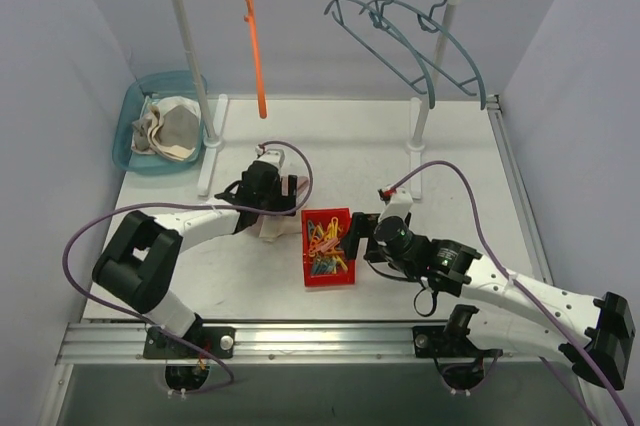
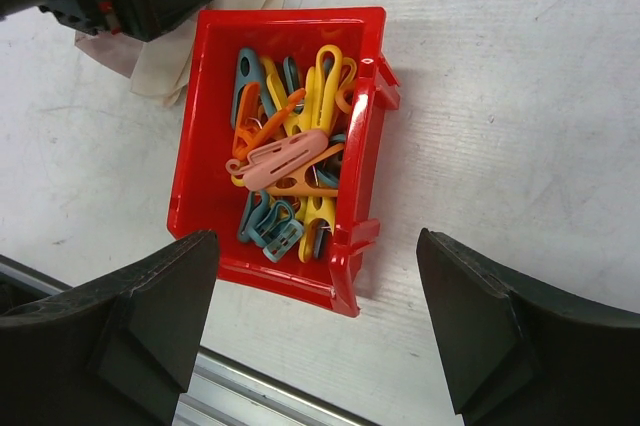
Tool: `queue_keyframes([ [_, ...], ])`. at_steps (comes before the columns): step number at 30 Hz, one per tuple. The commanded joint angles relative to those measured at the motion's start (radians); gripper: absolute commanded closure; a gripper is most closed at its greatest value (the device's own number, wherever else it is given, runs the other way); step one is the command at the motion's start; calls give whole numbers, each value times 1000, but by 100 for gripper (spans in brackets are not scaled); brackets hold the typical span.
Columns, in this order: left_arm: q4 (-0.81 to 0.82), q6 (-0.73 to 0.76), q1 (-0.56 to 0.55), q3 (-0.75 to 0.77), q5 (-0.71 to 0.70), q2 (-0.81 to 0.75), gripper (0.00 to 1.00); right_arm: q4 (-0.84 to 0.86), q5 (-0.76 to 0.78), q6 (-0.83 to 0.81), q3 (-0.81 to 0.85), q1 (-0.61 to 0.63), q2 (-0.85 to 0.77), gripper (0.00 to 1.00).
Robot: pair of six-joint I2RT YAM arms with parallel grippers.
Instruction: Remove the underwear clipped to the hanger
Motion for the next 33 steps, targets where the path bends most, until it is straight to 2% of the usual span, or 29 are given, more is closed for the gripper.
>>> queue_keyframes([
  [1, 147, 2, 36, -21, 28, 53, 1, 1, 8, 10, -12, -4, -29, 18],
  [2, 176, 2, 45, -32, 48, 58, 0, 3, 9, 12, -15, -5, -33, 18],
  [3, 189, 0, 63, -37, 56, 63, 10, 3, 9, 12, -17, -5, -35, 18],
  [6, 206, -1, 83, -43, 85, 83, 23, 3, 12, 10, -14, -5, -35, 18],
  [7, 207, -1, 90, -44, 91, 95, 33, 1, 12, 12, -14, -5, -32, 19],
  [9, 210, -3, 94, -47, 99, 112, 47, 1, 12, 12, -11, -5, -27, 19],
  [10, 213, -6, 97, -57, 105, 129, 68, 0, 12, 13, -9, -5, -26, 19],
  [11, 222, -9, 97, -63, 105, 135, 80, 1, 12, 13, -7, -5, -23, 19],
  [12, 226, -21, 100, -67, 107, 143, 96, 0, 14, 13, -6, -5, -24, 19],
  [15, 223, -53, 113, -84, 128, 137, 97, 1, 14, 12, -4, -5, -21, 19],
  [18, 192, -67, 111, -92, 128, 66, 97, 0, 14, 6, -3, -7, -27, 19],
  [21, 69, -57, 88, -63, 58, -92, 97, -3, 17, 6, -3, -7, -40, 19],
  [22, 31, -54, 87, -54, 29, -194, 97, -3, 15, 6, -7, -7, -50, 19],
  [26, -186, -6, 103, 23, -140, -434, 98, -3, 9, -5, -6, -10, -60, 19],
  [28, -251, 17, 148, 67, -160, -512, 98, -3, 6, -10, -1, -14, -55, 19],
  [30, -342, 57, 198, 136, -151, -535, 97, -5, -2, -20, 11, -16, -50, 19],
  [33, -388, 123, 313, 195, -98, -537, 97, -2, -11, -36, 26, -16, -44, 20],
])
